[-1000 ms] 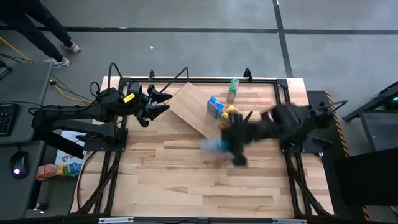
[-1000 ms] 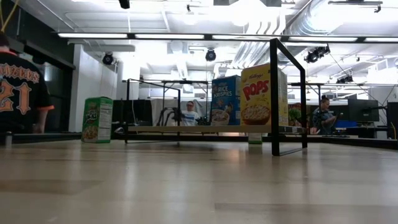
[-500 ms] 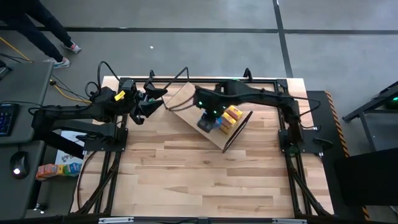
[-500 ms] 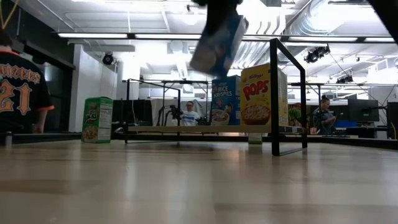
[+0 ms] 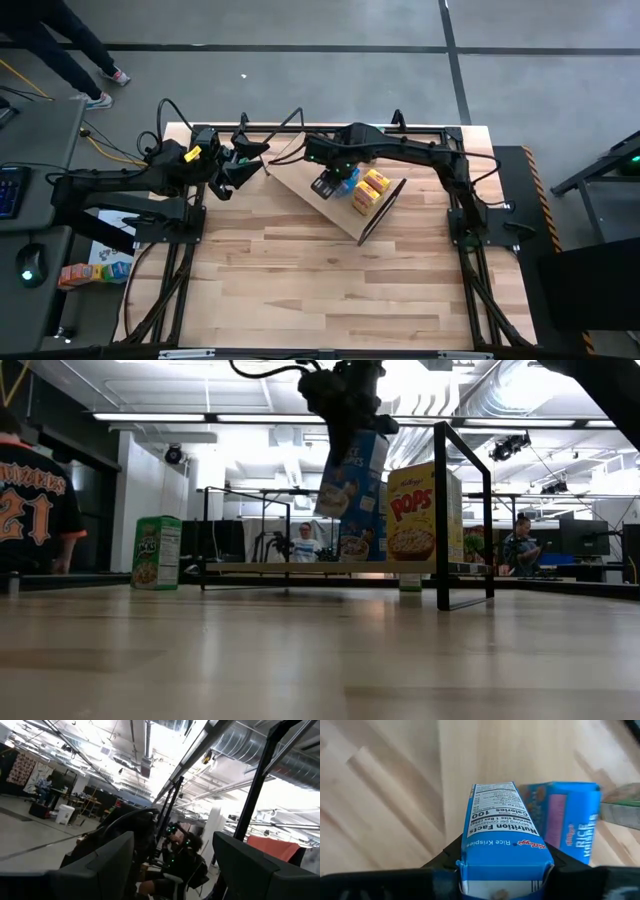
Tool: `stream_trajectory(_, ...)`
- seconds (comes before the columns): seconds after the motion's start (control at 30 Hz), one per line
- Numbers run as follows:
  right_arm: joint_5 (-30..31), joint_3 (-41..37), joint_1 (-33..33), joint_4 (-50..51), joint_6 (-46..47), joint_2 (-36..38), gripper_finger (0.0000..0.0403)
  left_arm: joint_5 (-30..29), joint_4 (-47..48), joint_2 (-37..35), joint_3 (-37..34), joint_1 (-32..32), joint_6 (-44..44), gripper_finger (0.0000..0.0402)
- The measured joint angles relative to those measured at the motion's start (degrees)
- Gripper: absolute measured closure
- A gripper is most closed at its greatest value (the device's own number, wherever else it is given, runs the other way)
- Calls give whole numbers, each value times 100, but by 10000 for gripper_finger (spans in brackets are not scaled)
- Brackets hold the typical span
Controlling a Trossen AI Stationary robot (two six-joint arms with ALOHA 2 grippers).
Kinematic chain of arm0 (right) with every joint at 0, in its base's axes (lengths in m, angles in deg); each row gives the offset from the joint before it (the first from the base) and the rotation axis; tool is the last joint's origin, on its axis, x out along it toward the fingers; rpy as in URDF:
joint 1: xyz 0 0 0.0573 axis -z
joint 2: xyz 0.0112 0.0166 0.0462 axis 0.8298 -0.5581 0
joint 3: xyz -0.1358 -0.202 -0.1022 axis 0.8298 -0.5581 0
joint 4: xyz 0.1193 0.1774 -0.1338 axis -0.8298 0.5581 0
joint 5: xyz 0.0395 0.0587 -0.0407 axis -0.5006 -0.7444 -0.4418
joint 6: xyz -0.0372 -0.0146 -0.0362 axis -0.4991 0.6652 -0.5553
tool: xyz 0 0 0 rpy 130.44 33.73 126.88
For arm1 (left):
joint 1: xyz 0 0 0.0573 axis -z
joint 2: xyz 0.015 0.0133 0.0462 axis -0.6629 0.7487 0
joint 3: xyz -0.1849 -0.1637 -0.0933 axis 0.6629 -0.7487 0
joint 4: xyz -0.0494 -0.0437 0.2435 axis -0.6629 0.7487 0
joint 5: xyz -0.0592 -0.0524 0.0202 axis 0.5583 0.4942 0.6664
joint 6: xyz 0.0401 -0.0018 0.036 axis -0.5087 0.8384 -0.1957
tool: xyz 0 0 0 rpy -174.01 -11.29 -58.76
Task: Stack cereal on shelf
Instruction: Put the blue cereal box on the shelf aligned with the other blue cereal box
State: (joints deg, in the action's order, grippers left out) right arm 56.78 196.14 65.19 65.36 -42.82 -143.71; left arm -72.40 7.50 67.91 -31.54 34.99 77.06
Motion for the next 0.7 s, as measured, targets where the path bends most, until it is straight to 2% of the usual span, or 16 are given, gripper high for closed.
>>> stream_trajectory(0.1, 257, 0, -12, -21, 480, -24, 283, -1, 0, 0, 0, 0, 1, 140)
stream_trajectory(0.23, 292, 0, -14, -48, 896, -26, 283, -1, 2, 0, 0, 0, -2, 140)
stream_trajectory(0.53, 291, 0, -14, 150, 1071, -72, 283, -1, 2, 0, 0, 0, -2, 140)
stream_trajectory(0.7, -64, 2, -14, 128, 1075, -143, 283, -1, 2, 0, 0, 0, 0, 140)
